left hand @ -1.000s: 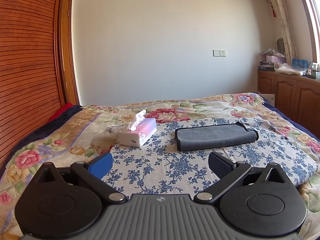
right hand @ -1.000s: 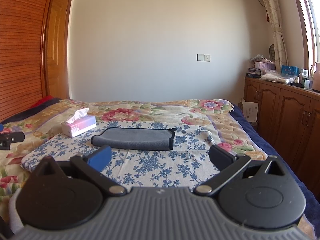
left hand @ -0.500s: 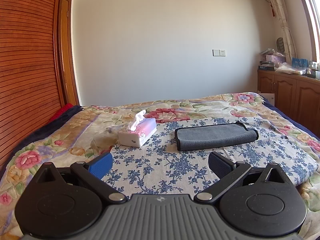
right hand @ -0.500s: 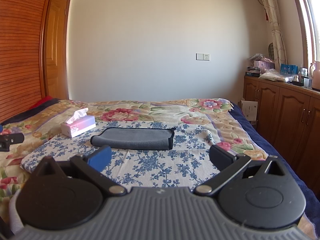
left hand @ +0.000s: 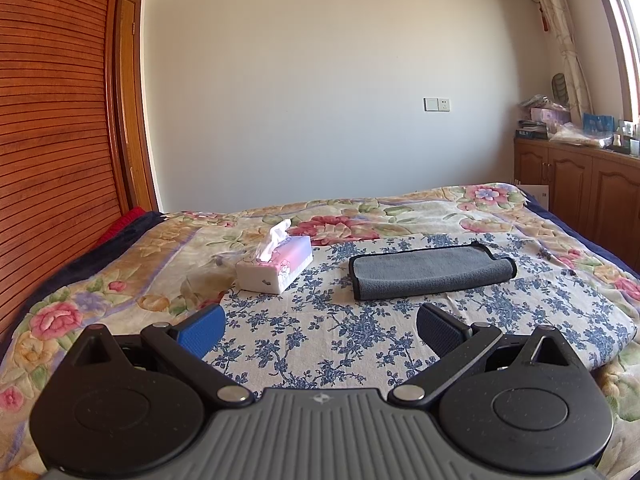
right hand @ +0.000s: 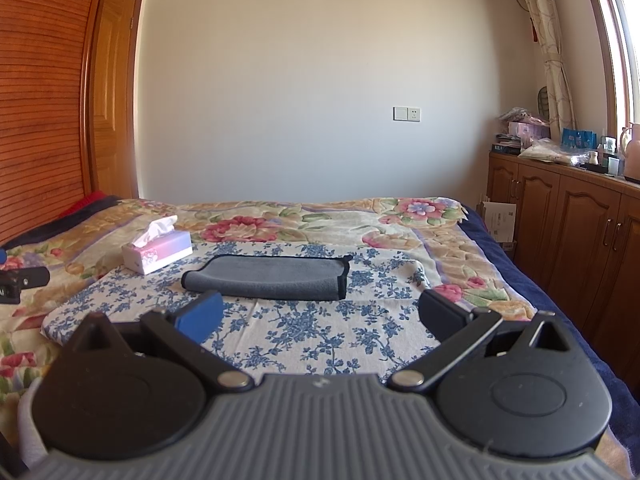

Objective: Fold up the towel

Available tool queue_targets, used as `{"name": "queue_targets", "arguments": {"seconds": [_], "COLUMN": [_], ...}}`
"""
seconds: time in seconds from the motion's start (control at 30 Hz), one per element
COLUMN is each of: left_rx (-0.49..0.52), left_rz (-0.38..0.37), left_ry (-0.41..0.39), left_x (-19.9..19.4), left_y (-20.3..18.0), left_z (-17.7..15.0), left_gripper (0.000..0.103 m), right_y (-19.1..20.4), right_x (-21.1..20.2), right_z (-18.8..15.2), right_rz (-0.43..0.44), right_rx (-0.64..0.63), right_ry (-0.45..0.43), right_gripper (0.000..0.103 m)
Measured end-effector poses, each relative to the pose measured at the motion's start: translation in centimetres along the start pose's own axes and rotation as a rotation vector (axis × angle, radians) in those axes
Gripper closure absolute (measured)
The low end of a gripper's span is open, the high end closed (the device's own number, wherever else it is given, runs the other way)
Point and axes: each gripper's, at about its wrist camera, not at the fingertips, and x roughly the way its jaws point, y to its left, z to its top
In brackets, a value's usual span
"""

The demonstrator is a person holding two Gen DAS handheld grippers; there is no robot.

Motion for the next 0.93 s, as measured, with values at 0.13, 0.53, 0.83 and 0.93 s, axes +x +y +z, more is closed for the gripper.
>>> {"name": "queue_targets", "arguments": {"seconds": [0.13,0.53,0.83,0.93], "left_rx": [0.005,0.007,0.007,0.007], "left_rz": [-0.001,-0.004,-0.003,-0.002], "left_ry": [-0.001,0.0,-0.001,0.0], "left_x": [-0.01,-0.03,-0.03,-0.04], "left_y": [-0.16,-0.07,-0.1,-0.11], "left_z": [-0.22,-0.2,-0.19,-0.19], "left_gripper": [0.0,0.0,0.0,0.0], "right_y": [0.02,0.01,0.02,0.02], "right_x": [0.01,0.02,0.03,0.03], "right_z": [0.0,0.0,-0.01,-0.01], "right_rz": [0.0,0.0,0.0,0.0], "right_rx": [0.0,0.0,0.0,0.0], "right_ry": [0.0,0.0,0.001,0.001], "right_gripper": [0.0,0.0,0.0,0.0]}}
